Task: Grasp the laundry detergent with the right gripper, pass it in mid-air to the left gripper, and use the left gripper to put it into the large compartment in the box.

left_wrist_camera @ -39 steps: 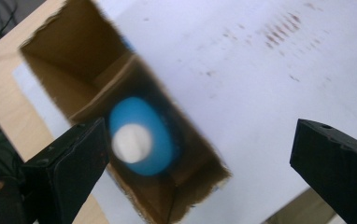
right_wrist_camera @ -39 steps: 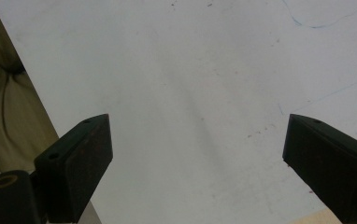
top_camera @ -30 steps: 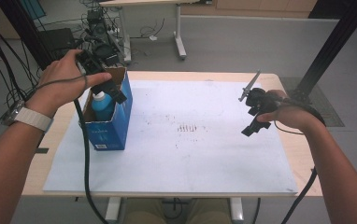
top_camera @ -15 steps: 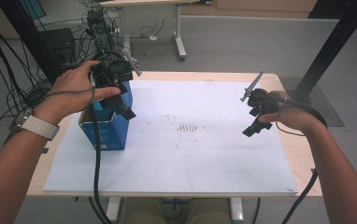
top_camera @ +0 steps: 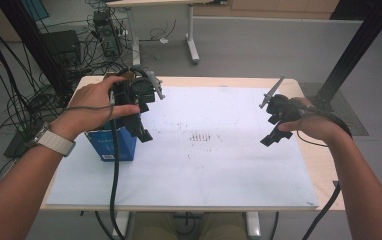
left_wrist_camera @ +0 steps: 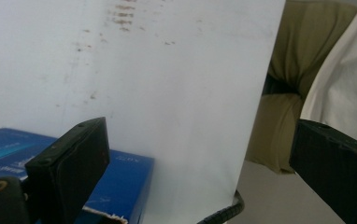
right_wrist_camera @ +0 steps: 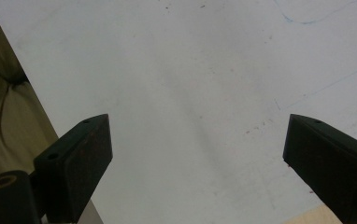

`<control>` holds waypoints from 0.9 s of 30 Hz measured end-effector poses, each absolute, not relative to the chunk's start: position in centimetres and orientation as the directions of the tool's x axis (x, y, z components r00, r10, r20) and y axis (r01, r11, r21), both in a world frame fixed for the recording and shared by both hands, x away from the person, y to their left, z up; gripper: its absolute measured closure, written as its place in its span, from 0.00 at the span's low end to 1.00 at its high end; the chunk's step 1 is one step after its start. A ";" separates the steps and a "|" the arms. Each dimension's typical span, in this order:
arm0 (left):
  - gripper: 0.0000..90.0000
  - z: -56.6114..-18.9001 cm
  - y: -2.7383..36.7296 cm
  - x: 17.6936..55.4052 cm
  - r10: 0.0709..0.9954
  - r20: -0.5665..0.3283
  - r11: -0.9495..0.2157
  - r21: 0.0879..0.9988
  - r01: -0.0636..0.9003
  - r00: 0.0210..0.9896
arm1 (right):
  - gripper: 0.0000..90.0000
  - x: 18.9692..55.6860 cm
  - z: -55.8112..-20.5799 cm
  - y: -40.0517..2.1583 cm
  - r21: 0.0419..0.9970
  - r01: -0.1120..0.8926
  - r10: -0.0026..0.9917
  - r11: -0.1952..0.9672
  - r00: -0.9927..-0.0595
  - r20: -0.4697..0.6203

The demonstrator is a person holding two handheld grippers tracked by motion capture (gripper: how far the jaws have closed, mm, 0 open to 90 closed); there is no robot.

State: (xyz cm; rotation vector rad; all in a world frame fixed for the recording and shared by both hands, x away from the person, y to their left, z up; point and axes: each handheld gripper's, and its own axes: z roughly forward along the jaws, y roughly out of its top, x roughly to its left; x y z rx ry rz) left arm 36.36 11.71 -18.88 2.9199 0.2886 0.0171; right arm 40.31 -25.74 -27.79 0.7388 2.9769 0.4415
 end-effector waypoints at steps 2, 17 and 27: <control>0.06 -19.1 11.3 36.3 0.178 -0.015 -0.964 0.198 0.178 0.984 | 0.09 40.2 -27.8 -25.8 0.288 0.453 0.466 0.843 -0.884 0.028; 0.06 -20.5 10.8 36.0 0.154 -0.032 -0.979 0.134 0.157 0.988 | 0.09 40.3 -28.3 -25.9 0.290 0.459 0.470 0.840 -0.882 0.036; 0.06 -20.8 10.8 35.8 0.153 -0.027 -0.978 0.140 0.155 0.988 | 0.09 40.4 -28.3 -25.8 0.295 0.456 0.468 0.840 -0.883 0.032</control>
